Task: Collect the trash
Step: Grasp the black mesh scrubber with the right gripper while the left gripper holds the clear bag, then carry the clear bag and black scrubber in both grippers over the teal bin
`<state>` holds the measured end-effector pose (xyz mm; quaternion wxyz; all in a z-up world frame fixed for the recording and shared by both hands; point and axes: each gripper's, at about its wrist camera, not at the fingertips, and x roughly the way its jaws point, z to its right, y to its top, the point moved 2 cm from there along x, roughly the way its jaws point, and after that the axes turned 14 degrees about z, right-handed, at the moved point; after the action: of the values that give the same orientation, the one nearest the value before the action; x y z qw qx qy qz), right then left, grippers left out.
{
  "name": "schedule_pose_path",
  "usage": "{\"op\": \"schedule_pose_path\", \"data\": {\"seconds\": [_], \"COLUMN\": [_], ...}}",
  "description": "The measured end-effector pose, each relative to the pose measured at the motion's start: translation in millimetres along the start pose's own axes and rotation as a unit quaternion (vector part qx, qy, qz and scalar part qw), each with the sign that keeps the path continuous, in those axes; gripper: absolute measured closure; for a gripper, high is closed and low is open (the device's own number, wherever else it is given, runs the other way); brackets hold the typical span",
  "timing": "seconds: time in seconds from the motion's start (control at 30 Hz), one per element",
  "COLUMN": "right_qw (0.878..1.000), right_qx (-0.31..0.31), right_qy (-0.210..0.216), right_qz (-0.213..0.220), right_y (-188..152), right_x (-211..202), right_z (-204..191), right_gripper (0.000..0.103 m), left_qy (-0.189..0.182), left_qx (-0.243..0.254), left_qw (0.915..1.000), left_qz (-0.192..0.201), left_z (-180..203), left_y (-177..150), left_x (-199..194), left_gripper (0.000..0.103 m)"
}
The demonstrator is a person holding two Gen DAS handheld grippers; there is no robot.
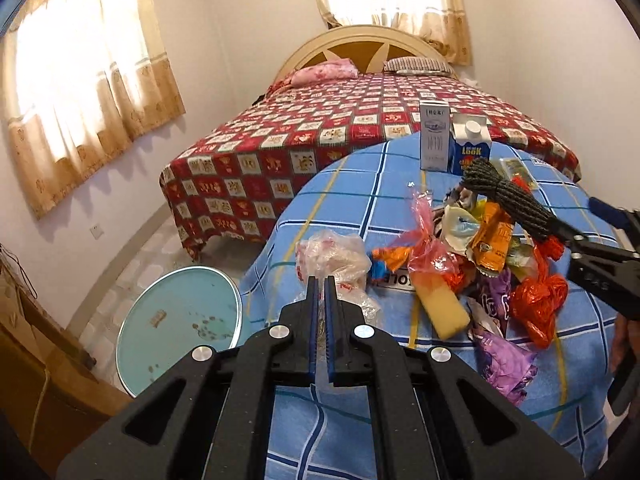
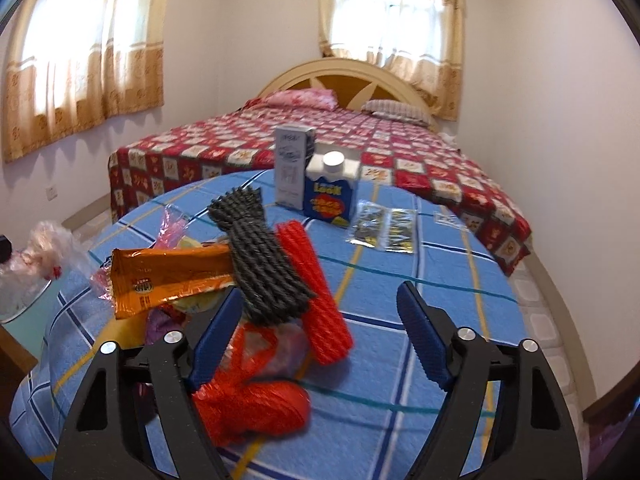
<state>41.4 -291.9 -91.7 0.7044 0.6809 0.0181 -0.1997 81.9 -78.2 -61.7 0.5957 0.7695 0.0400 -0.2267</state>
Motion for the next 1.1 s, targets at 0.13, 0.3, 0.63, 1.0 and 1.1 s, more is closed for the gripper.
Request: {"op": "schedule_pose_path", "data": {"seconds": [0.13,0.3,0.63,1.0,1.1], "right_qw": [0.999,0.998,0.998,0.995,0.993], "right_qx": [-0.011,-0.001,-0.004,-0.029,-0.035], "right_qy": [0.02,0.045,0.06,0.098,0.114], "right_qz": [-0.041,-0.047,-0.008,0.005,0.007], "right_y": [-7.9,-8.4,28.2,57.5,59.7], "right_x": [21.9,18.6,-1.9,2.0,2.9], "right_z": [-9.7,-11.1,-32.7,-95.8,-116.0], "right_gripper": [0.065,0.091,0.092,0.092,0.092], "left_qy": [-0.001,0.004,0.056,0.107,0.119], "left_qx": [-0.002,-0.004,-0.004,-0.007,-0.008], "left_qw": [1.0,1.0,0.9983,0.9942,0.9929], "left_qz": [-0.001,0.008,0.013,0.003,-0.003], "left_z": [0.0,-9.0,-58.3,-108.9,-121.2], "left_y": [0.7,7.3,11.5,0.6,-6.0], "left_x": [-0.9,-8.8,-12.9,-9.8,-10.1], "left_gripper": [0.1,0.1,0.1,0.1,0.1]}}
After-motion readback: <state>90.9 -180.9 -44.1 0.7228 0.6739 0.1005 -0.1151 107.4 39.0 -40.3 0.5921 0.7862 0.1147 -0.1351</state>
